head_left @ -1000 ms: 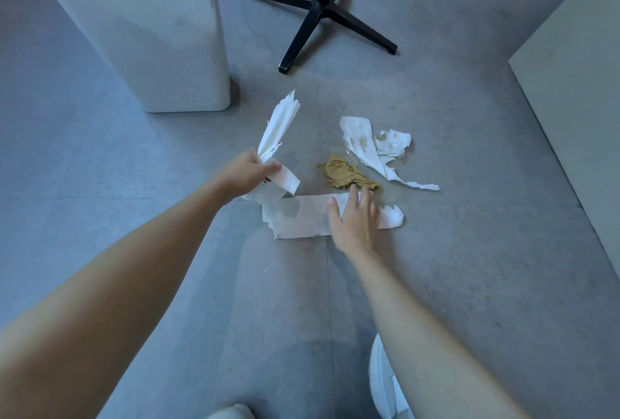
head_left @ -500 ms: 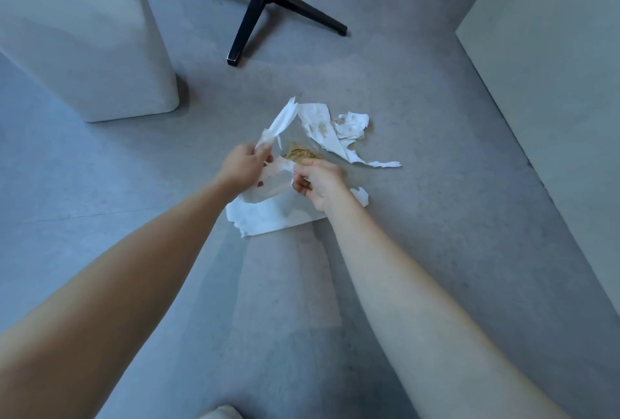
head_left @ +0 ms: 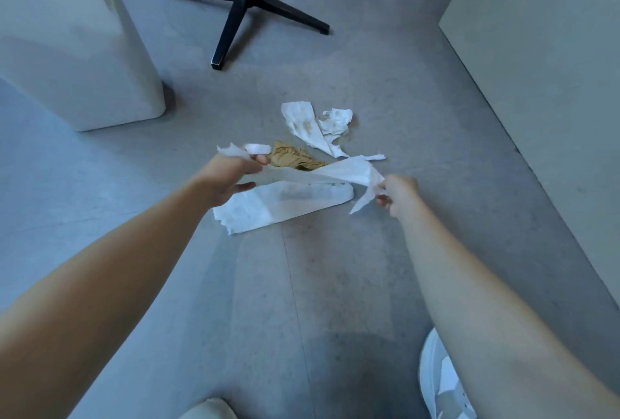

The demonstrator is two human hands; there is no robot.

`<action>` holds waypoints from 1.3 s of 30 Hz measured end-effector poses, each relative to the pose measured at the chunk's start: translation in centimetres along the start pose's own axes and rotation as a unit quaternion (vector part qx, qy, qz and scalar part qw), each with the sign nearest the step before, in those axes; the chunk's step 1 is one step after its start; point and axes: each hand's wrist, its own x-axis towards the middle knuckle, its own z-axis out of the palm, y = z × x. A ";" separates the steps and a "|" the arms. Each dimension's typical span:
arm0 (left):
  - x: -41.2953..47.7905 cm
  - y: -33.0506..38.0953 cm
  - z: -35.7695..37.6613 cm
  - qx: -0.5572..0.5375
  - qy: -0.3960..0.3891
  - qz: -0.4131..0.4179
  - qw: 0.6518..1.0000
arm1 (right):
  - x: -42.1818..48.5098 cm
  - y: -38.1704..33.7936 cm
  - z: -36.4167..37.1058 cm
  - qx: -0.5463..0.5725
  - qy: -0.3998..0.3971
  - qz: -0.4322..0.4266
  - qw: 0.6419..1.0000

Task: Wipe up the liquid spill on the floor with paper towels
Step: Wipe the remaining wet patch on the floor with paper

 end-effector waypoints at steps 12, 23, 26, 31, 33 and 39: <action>-0.8 -2.8 -2.5 -0.066 0.167 -0.094 0.979 | 0.7 1.5 -0.6 -0.046 0.133 0.005 0.990; -1.3 -3.3 -3.1 -0.055 0.179 -0.106 0.977 | -2.2 1.4 6.2 -0.482 0.085 -0.168 0.856; -1.7 -3.5 -3.1 -0.054 0.184 -0.075 0.979 | -1.9 1.6 5.9 -0.534 0.080 -0.138 0.830; -2.2 -3.2 -4.3 -0.067 0.203 -0.041 0.976 | -2.1 1.5 6.1 -0.510 0.124 -0.118 0.843; -2.5 -3.3 -5.1 -0.066 0.216 -0.033 0.974 | -2.6 0.7 6.7 -0.482 0.155 -0.135 0.852; -2.2 -5.1 -8.5 -0.040 0.286 -0.059 0.956 | -3.9 -2.0 9.1 -0.428 0.124 -0.228 0.866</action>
